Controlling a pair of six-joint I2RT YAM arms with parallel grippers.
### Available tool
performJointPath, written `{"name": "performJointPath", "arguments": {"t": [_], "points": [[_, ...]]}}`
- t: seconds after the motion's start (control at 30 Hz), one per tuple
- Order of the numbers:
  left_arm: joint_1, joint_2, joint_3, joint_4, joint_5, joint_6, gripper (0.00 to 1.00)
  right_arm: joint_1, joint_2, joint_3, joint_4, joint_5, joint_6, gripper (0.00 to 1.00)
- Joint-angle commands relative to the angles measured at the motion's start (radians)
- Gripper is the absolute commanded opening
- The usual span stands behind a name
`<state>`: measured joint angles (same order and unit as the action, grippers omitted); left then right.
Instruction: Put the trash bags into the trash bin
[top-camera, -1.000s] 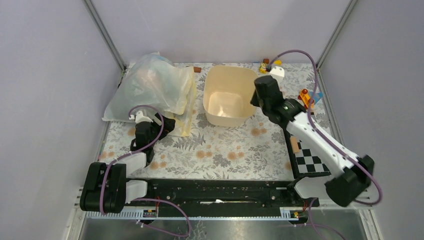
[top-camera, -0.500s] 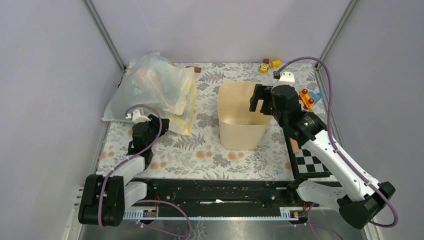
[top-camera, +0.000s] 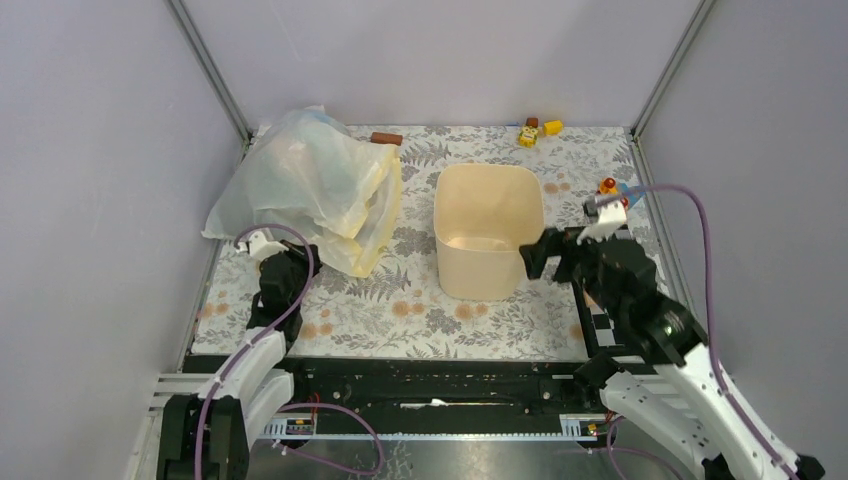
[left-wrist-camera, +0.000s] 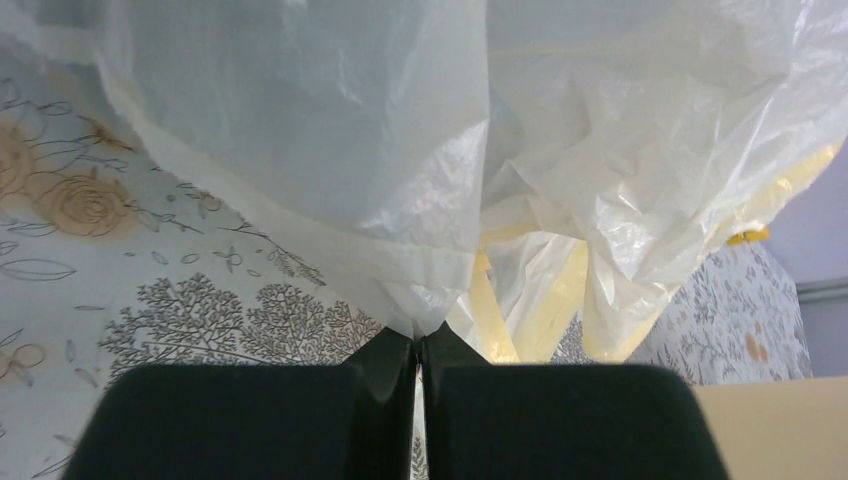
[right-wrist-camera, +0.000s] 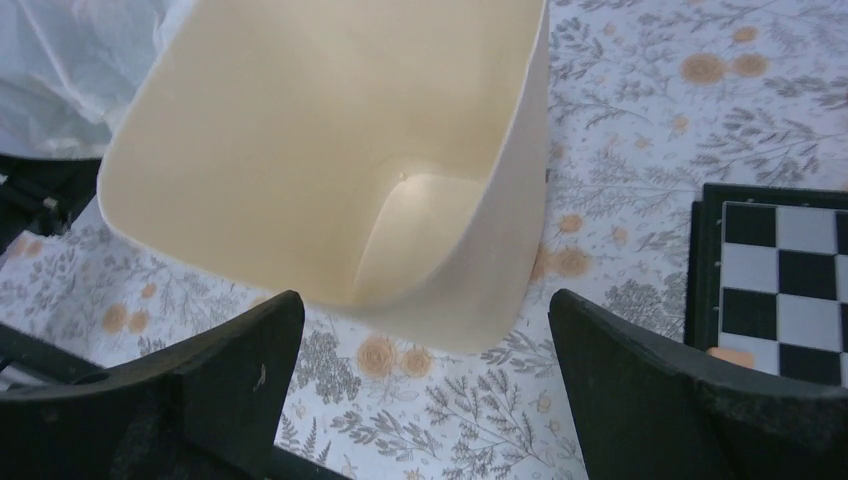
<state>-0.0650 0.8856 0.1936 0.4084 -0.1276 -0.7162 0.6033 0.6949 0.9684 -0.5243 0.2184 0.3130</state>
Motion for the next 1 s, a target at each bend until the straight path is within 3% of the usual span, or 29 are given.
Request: {"name": "performJointPath", "arguments": {"t": [0.0,0.17,0.27,0.4,0.53,0.67,0.8,0.97], "points": [[0.002,-0.069,-0.032,-0.002,-0.099,-0.028,0.0,0.004,-0.218,-0.229,0.182,-0.089,-0.017,1.0],[0.001,-0.047,-0.03,0.021,-0.064,-0.023,0.0,0.004,-0.423,-0.465,0.352,-0.202,-0.019,1.0],[0.001,-0.014,-0.01,0.017,-0.037,-0.014,0.0,0.004,-0.43,-0.594,0.463,-0.326,-0.036,1.0],[0.001,0.011,-0.002,0.022,-0.021,-0.011,0.0,0.005,-0.369,-0.784,0.716,-0.317,0.049,1.0],[0.001,0.003,-0.006,0.021,-0.025,-0.011,0.0,0.003,-0.193,-0.903,1.078,-0.257,0.096,1.0],[0.002,-0.007,-0.01,0.021,-0.029,-0.011,0.0,0.003,0.11,-0.845,1.283,-0.192,0.075,1.0],[0.001,-0.005,-0.007,0.021,-0.03,-0.01,0.0,0.005,0.442,-0.698,1.393,-0.292,0.069,1.0],[0.001,-0.006,-0.007,0.018,-0.03,-0.009,0.0,0.003,0.582,-0.601,1.436,-0.314,0.107,1.0]]}}
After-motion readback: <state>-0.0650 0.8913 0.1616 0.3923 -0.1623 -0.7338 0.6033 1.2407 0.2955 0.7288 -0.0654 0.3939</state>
